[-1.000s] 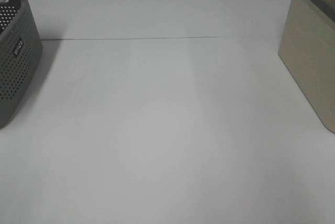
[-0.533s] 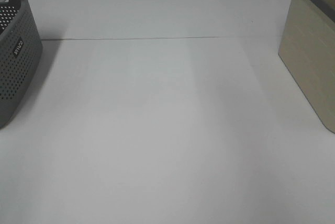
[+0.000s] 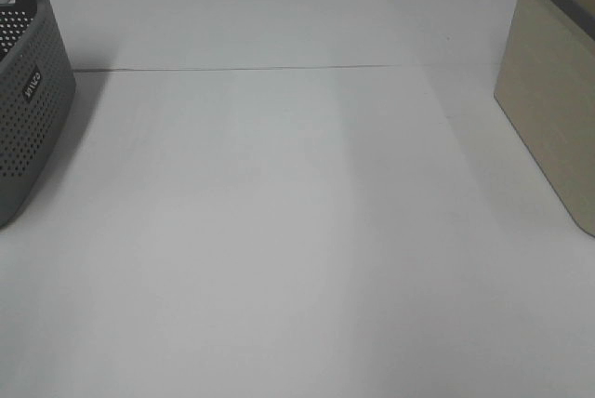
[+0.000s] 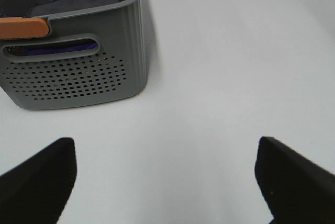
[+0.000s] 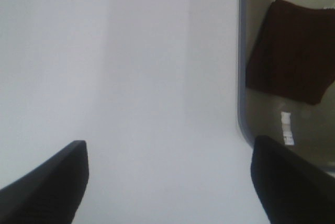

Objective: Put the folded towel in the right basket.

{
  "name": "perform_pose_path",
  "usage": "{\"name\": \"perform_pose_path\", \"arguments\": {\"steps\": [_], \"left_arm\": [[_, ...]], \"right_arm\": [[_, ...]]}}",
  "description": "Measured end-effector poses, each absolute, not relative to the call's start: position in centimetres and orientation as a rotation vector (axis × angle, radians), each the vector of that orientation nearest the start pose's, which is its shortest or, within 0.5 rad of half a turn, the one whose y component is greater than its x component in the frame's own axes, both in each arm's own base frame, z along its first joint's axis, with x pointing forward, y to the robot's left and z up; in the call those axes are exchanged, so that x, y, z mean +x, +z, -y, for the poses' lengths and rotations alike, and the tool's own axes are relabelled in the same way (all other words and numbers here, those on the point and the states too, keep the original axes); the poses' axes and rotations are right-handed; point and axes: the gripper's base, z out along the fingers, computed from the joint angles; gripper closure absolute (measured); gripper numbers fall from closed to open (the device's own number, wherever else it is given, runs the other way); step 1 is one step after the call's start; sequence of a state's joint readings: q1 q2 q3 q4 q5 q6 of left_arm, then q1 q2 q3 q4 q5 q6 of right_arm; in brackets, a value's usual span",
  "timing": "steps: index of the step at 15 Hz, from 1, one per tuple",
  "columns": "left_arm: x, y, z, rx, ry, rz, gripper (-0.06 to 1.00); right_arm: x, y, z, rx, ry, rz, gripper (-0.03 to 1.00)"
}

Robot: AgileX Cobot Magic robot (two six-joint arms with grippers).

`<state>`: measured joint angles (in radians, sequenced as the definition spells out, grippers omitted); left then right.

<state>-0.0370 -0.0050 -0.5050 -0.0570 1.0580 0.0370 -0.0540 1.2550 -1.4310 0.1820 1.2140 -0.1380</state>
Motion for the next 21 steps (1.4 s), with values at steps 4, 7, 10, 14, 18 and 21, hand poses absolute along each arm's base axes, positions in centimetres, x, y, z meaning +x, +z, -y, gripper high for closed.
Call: {"name": "perform_pose_path", "arguments": {"steps": [4,7,10,14,18,21], "left_arm": [[-0.6,27.9,0.4,0.078,-0.068,-2.029,0.07],[-0.6,27.9,0.4,0.078,-0.068,-2.029,0.07],[-0.6,27.9,0.4,0.078,-0.068,-2.029,0.07],[-0.6,27.9,0.4,0.078,-0.068,-2.029,0.07],[-0.6,27.9,0.4,0.078,-0.068,-2.029,0.07],[-0.6,27.9,0.4,0.078,-0.068,-2.029,0.07]], "right_arm": [[17.2,40.5,-0.3,-0.094,0.115,-2.478,0.17],[11.6,39.1,-0.6,-0.085,0.097,-2.416,0.17],[6.4,36.6,-0.7,-0.053,0.086,-2.331,0.17],[2.6,32.3,-0.1,0.058,0.008,-2.25,0.17],[-1.1,28.4,0.3,0.113,-0.056,-2.11,0.17],[-1.4,28.2,0.3,0.11,-0.058,-2.078,0.17]]}}
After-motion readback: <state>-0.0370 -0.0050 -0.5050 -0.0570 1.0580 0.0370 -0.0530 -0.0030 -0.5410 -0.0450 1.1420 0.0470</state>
